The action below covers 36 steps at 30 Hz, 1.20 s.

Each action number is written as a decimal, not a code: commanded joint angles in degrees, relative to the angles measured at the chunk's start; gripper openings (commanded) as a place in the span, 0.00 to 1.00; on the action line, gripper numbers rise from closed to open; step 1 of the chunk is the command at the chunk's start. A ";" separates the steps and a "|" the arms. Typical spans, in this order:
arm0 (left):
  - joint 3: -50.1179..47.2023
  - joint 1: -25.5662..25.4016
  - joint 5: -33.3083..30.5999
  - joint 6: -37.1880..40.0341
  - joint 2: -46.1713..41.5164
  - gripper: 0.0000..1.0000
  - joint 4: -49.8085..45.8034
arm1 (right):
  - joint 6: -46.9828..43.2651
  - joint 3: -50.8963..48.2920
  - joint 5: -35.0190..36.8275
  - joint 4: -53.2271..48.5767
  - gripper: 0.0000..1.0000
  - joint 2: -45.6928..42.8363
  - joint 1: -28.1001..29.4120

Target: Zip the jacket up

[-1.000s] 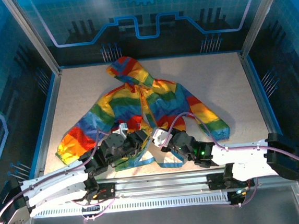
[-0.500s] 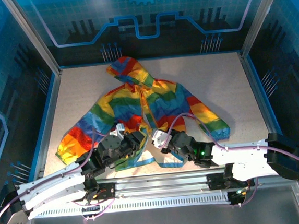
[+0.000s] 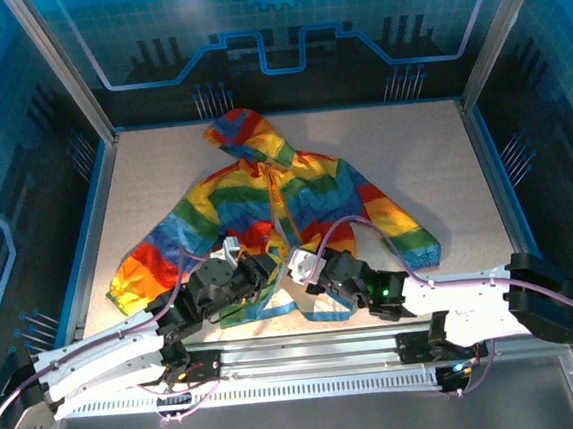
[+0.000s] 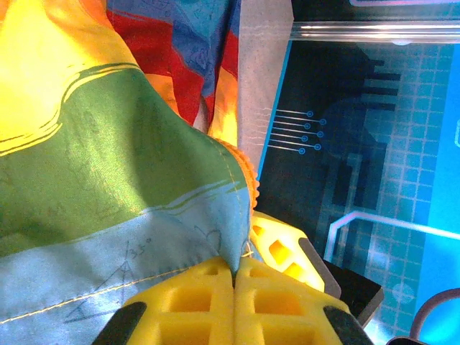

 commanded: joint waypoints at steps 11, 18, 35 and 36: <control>4.95 -0.22 10.19 8.83 1.45 0.00 -6.36 | 5.86 3.64 -0.94 0.02 0.10 3.29 0.32; 13.75 4.71 15.57 21.31 1.97 0.00 -21.89 | 6.97 2.37 -10.02 -2.37 0.46 -2.10 -0.48; 30.96 11.42 29.54 45.96 14.70 0.00 -40.31 | 18.60 14.57 -26.12 -33.39 0.59 -13.72 -5.33; 31.40 11.59 29.87 47.04 14.96 0.00 -41.04 | 18.81 15.14 -26.39 -34.28 0.59 -13.31 -5.54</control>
